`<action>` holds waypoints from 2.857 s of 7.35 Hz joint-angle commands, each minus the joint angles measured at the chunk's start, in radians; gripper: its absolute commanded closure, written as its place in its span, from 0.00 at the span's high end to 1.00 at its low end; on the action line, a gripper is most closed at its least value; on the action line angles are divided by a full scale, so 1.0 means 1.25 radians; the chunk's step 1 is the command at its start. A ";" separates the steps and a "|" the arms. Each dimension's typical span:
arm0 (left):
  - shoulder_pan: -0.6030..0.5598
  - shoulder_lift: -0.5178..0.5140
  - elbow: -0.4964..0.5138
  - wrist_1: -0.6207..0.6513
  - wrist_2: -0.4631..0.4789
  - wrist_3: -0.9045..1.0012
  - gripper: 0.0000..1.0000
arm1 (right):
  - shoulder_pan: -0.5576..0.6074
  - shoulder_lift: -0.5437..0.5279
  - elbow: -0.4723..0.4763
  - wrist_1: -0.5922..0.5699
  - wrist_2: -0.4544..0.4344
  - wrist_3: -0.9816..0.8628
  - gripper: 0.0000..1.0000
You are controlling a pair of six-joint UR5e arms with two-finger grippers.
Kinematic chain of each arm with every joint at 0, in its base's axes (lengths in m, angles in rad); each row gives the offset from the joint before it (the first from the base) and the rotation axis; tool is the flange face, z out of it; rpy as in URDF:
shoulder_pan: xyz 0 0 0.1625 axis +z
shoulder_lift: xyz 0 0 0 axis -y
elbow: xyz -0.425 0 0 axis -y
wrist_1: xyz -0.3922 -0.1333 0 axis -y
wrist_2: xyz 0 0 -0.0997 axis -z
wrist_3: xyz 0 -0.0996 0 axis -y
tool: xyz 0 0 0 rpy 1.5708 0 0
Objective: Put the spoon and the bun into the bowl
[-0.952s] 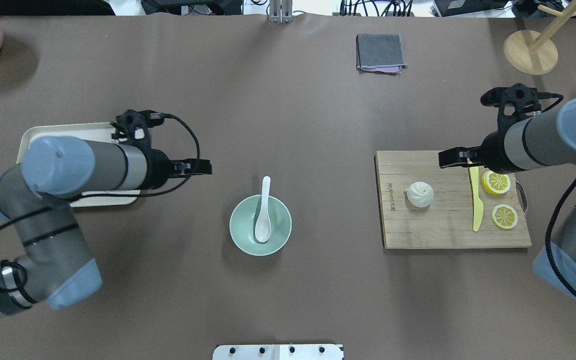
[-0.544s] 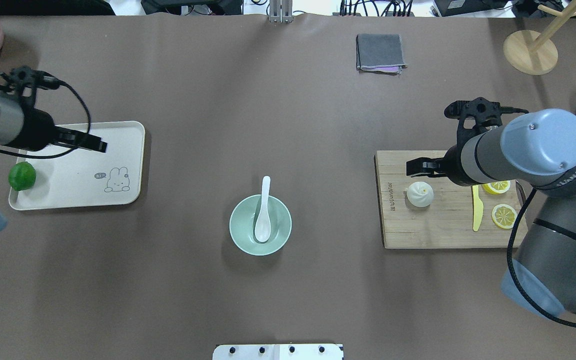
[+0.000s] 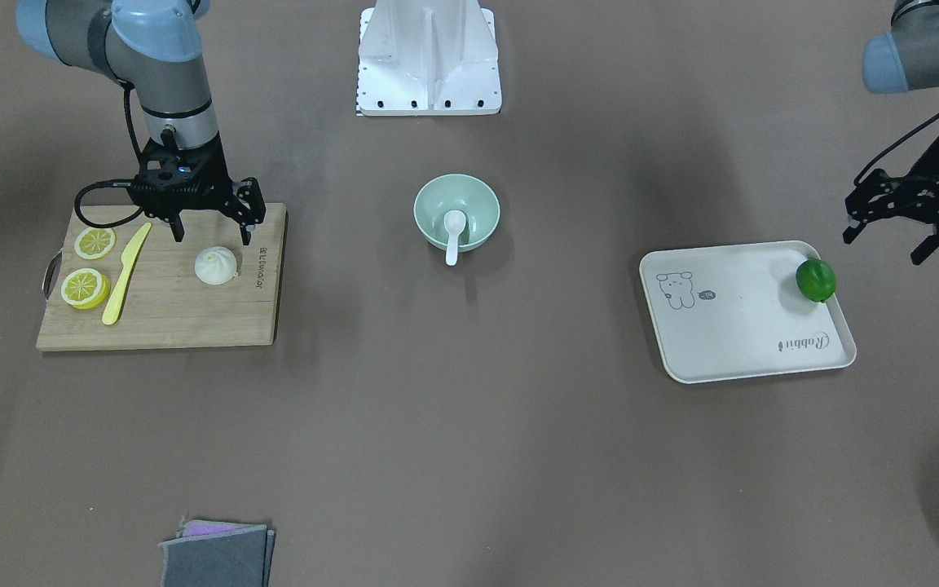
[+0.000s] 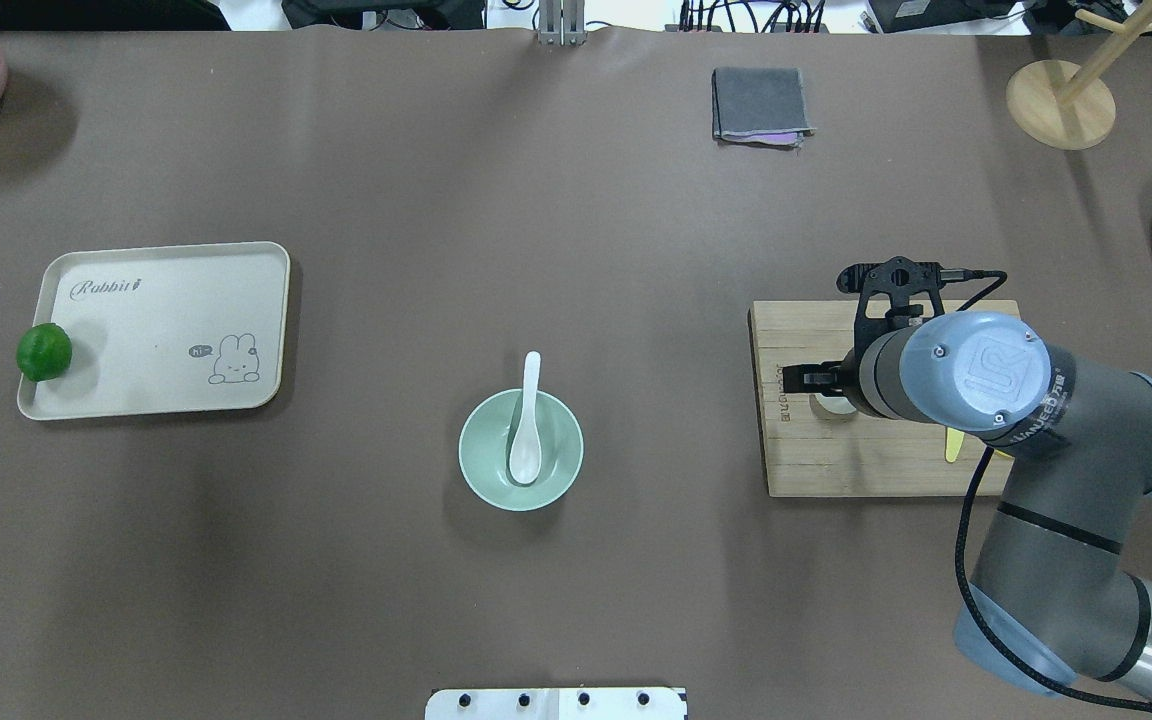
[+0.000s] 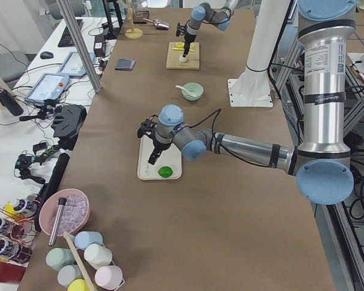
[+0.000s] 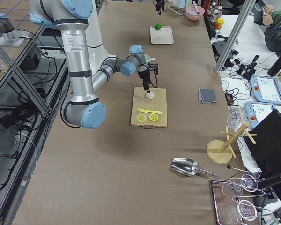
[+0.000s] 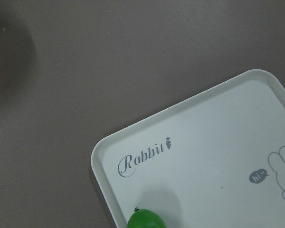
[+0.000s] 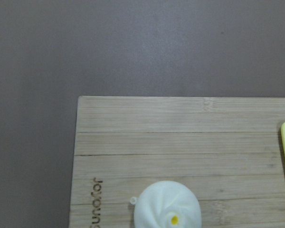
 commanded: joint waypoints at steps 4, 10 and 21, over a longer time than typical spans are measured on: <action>-0.005 0.012 0.001 -0.005 -0.002 0.006 1.00 | -0.032 0.002 -0.048 0.006 -0.051 0.008 0.65; -0.004 0.009 0.001 -0.007 -0.002 -0.004 1.00 | -0.036 0.123 -0.030 -0.115 -0.046 0.142 0.00; 0.001 -0.002 0.018 -0.002 -0.002 -0.007 1.00 | -0.204 0.662 -0.290 -0.431 -0.071 0.482 0.00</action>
